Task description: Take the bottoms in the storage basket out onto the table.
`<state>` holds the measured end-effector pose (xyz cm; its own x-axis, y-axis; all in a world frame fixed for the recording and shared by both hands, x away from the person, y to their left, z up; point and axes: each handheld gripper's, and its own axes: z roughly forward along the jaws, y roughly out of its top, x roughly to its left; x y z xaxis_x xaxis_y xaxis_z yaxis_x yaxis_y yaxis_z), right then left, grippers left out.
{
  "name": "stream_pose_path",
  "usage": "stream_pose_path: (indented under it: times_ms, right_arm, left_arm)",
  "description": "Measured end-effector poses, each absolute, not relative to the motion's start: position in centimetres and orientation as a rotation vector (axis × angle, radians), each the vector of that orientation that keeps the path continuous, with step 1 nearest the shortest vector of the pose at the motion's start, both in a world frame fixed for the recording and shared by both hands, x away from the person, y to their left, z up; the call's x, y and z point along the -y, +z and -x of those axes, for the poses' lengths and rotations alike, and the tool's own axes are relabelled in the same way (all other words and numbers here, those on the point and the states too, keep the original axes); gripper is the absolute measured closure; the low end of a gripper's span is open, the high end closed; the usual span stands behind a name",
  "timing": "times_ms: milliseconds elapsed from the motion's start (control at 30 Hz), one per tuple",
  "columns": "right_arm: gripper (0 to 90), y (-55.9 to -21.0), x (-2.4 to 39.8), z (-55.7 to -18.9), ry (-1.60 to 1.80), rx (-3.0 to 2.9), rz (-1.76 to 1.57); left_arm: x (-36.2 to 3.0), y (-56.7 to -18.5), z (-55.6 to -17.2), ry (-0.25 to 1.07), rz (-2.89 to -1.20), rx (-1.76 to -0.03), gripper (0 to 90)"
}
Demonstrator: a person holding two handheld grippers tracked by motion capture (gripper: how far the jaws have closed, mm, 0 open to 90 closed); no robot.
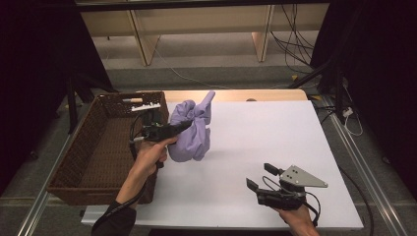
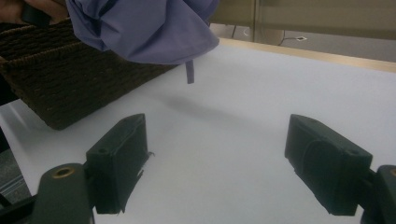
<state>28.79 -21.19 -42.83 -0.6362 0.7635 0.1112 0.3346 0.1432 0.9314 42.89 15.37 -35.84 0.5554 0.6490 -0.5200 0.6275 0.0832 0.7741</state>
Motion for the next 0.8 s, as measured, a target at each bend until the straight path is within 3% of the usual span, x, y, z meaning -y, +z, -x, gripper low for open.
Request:
stream_pose_path:
  times_ms: [800]
  right_arm:
    - [22.2,-43.0,21.3,-29.0,1.495,-2.034,-1.063]
  left_arm:
    - [-13.3,-37.5,-45.1,0.021,-1.627,-1.148,70.1]
